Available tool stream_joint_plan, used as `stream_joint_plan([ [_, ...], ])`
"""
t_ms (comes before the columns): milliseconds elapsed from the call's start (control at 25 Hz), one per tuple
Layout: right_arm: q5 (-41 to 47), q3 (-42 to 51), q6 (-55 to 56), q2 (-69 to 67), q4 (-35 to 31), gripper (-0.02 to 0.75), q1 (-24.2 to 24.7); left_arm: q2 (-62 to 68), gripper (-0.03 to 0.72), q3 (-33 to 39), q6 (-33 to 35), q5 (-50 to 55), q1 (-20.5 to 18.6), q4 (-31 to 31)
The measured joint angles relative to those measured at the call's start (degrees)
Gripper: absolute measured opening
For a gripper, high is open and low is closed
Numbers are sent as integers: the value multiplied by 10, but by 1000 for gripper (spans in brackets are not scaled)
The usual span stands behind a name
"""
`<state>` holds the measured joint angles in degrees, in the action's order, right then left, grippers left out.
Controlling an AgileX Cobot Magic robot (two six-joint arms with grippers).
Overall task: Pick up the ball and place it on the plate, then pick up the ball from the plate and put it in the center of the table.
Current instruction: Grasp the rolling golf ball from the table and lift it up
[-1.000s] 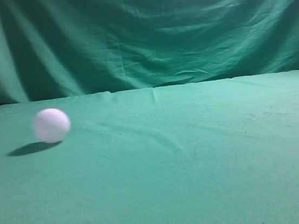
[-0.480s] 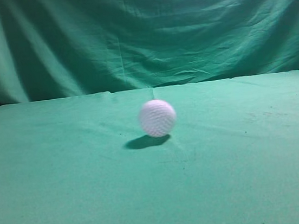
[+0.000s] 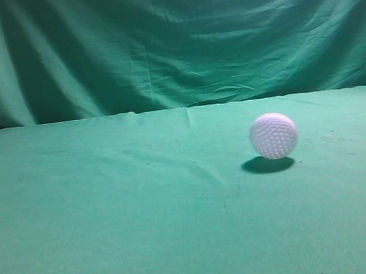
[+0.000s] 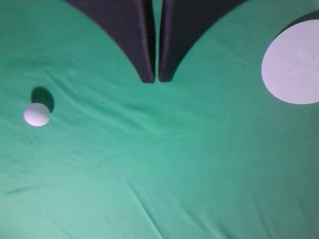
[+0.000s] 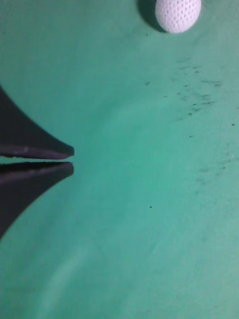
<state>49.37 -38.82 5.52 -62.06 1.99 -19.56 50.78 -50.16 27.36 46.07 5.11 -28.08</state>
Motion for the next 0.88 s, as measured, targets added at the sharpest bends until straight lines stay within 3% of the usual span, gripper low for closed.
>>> stream_joint_plan([
  [320, -39, 0, -96, -56, -72, 46, -4, -143, 0, 83, -22, -32, 0, 79],
  [680, -83, -60, -143, -139, -85, 46, -81, -234, 0, 151, -23, -47, 0, 157],
  [880, -83, -114, -127, -205, -70, 272, -82, -234, 0, 175, -25, -60, 0, 190],
])
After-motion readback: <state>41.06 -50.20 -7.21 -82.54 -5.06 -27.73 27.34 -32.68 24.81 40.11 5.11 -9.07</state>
